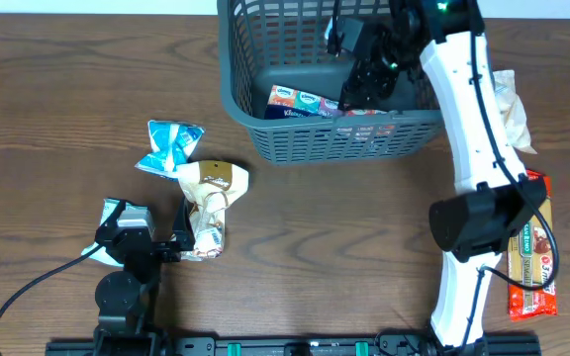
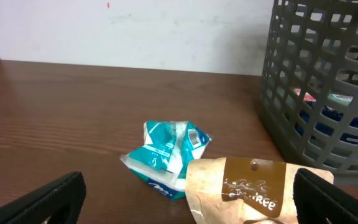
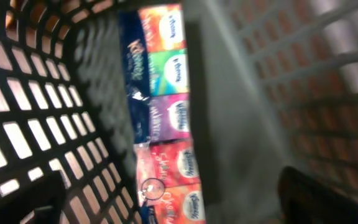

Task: Pack container
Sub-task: 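Withdraw the right gripper from the basket toward the spaghetti package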

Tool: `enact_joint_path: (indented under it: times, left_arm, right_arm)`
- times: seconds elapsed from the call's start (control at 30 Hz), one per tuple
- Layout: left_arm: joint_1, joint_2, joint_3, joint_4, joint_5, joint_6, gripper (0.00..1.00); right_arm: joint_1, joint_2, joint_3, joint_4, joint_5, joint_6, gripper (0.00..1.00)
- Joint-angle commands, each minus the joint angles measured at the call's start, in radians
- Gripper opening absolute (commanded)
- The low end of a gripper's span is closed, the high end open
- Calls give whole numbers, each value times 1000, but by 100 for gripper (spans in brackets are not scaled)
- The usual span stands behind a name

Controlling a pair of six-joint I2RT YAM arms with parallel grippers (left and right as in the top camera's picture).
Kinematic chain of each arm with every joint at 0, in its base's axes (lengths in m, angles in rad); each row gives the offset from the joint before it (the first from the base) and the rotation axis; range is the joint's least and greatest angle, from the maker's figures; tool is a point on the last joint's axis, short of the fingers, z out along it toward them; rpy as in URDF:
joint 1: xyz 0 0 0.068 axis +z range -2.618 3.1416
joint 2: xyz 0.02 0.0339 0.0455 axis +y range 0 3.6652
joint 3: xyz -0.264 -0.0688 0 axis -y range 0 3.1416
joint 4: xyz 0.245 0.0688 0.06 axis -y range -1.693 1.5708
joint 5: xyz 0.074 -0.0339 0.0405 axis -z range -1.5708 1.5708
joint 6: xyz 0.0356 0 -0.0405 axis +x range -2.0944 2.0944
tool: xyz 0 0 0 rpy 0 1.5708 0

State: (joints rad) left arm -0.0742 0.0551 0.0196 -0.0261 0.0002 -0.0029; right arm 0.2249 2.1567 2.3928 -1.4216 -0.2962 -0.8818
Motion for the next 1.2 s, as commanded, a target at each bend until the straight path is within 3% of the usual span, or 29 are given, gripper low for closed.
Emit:
enact_joint_path:
  times: [0.0,0.13,0.27,0.47,0.63,1.17]
  left_arm:
    - [-3,-7,-16,-45,-18,8,99]
    - [-3,-7,-16,-45,-18,8,99]
    - [-3,-7,-16,-45,-18,8,99]
    - [-3,-7,-16,-45,-18,8,99]
    - [-3,-7,-16,-45,-19,8,99]
    - [-3,-7,-16,-45,-19,8,99]
  right_arm:
    - [-19,-109,89,3,21,85,94]
    - [-77,-180,163,16,111,264,95]
    - [-201,-284,207,-9,368,613,99]
    - [-498,-392,207,-215,385,853,99]
    - [-664,-440,103,-277,305,873,99]
    - [-734,-818,-698,-276,345,851,97]
